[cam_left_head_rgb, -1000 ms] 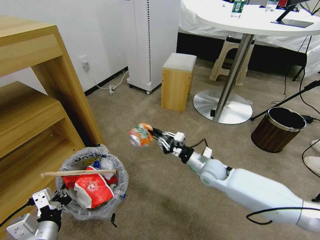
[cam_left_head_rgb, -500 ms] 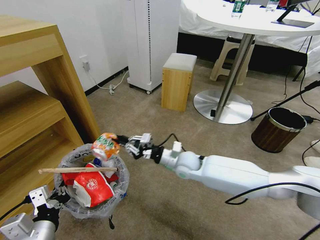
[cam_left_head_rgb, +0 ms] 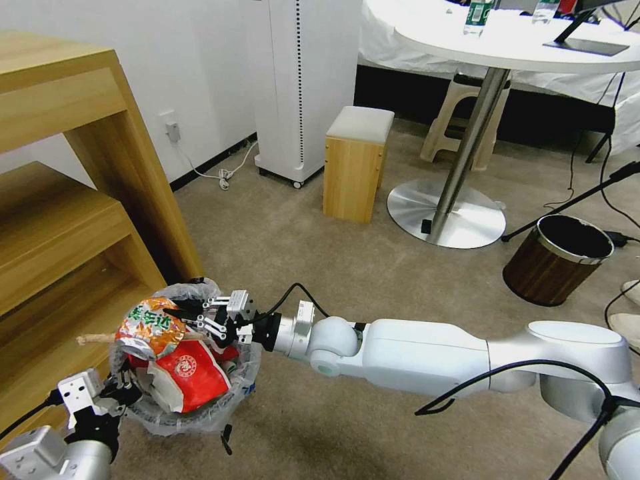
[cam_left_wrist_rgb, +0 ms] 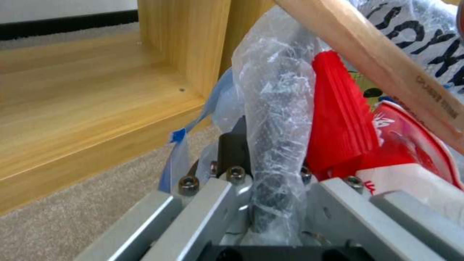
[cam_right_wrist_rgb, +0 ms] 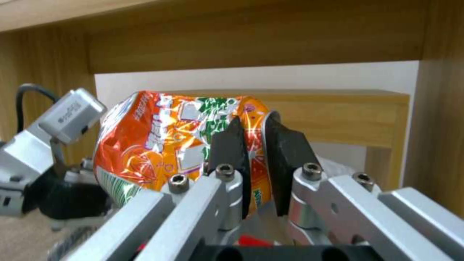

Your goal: Pick up the trash bin and place the garbage on the floor into it.

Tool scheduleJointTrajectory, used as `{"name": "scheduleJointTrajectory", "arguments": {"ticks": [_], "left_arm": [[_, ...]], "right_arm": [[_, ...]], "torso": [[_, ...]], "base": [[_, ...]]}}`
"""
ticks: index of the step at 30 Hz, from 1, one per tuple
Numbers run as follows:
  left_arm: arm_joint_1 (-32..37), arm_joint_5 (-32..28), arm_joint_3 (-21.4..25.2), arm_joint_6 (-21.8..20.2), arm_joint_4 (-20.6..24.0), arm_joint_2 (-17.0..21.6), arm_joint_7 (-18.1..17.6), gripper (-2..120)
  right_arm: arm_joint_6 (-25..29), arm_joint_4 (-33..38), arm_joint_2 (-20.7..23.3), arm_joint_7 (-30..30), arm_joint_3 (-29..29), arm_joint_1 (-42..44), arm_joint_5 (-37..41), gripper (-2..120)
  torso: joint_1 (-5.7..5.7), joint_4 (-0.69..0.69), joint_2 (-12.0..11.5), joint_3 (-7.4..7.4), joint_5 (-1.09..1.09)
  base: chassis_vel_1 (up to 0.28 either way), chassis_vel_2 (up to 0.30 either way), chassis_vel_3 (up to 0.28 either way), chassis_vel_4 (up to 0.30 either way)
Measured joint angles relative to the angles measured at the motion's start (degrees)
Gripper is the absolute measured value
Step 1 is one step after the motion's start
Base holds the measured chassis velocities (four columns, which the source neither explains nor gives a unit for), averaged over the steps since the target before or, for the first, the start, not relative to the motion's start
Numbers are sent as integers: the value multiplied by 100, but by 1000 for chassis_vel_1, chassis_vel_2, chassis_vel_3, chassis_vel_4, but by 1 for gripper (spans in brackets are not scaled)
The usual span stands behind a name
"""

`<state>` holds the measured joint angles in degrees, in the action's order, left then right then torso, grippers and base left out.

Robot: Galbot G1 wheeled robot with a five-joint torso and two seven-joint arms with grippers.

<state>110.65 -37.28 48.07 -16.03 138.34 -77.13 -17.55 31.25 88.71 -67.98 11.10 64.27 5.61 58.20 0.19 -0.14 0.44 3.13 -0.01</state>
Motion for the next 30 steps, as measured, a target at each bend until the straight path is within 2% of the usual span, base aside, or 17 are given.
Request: {"name": "scheduleJointTrajectory", "arguments": {"ticks": [9,24,26,29,30], "left_arm": [[108,-9,41,-15,160,-35,-1,1],[169,10,42,-25,249,-82,-4,1],[165,10,37,-25,255,-82,-4,1],[169,5,41,-26,269,-80,-5,1],[169,5,41,-26,269,-80,-5,1]], "right_arm": [[-77,103,260,-87,-115,267,-128,8],[-260,-118,259,-609,-204,561,-435,8],[-299,-121,274,-624,-223,582,-474,10],[-311,-141,307,-614,-240,622,-532,23],[-311,-141,307,-614,-240,622,-532,23]], "torso": [[0,0,0,0,1],[0,0,0,0,1],[0,0,0,0,1],[0,0,0,0,2],[0,0,0,0,2]], "base": [[0,0,0,0],[0,0,0,0],[0,0,0,0],[0,0,0,0],[0,0,0,0]]}}
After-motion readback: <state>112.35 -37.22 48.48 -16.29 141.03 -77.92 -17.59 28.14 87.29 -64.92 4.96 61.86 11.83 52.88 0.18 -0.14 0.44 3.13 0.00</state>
